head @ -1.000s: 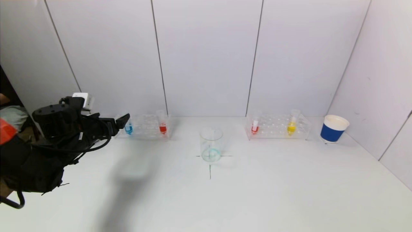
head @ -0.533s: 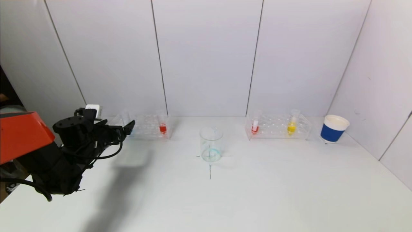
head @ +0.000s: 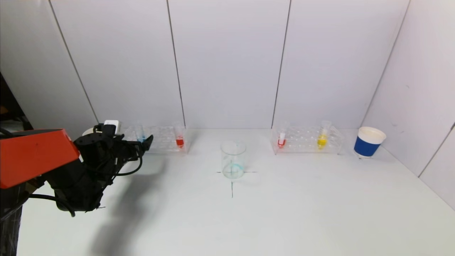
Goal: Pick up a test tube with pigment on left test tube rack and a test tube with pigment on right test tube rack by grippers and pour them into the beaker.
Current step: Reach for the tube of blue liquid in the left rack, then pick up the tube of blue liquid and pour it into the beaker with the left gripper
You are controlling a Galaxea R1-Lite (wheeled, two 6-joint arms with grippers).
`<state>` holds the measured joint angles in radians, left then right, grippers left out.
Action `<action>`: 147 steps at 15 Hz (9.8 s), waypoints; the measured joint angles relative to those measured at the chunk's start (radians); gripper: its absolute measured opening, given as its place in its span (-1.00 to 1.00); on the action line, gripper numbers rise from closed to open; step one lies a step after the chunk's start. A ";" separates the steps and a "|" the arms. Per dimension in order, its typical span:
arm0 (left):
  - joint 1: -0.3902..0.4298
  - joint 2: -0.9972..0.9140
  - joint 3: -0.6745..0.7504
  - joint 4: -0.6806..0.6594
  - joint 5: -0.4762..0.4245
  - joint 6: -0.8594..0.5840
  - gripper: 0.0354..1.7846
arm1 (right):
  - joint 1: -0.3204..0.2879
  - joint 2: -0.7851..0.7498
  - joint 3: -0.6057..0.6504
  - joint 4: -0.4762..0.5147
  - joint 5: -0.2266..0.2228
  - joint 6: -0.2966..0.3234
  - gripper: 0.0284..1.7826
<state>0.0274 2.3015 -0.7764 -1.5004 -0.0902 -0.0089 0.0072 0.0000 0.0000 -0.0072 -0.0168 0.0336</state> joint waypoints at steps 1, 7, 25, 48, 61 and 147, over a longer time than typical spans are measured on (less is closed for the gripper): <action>0.000 0.010 -0.013 0.000 0.000 0.000 0.98 | 0.000 0.000 0.000 0.000 0.000 0.000 0.99; 0.002 0.051 -0.095 0.043 -0.001 0.000 0.98 | 0.000 0.000 0.000 0.000 0.000 0.000 0.99; 0.012 0.085 -0.237 0.145 -0.004 0.000 0.98 | 0.000 0.000 0.000 0.000 0.000 0.000 0.99; 0.017 0.123 -0.352 0.214 0.001 0.003 0.95 | 0.000 0.000 0.000 0.000 0.000 0.000 0.99; 0.017 0.126 -0.353 0.213 0.002 0.003 -0.50 | 0.000 0.000 0.000 0.000 0.000 0.000 0.99; -0.425 -0.043 -0.636 0.800 -0.624 1.184 -0.50 | 0.000 0.000 0.000 0.000 0.000 0.000 0.99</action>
<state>-0.3972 2.2587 -1.4123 -0.7004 -0.7143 1.1751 0.0072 0.0000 0.0000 -0.0072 -0.0168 0.0332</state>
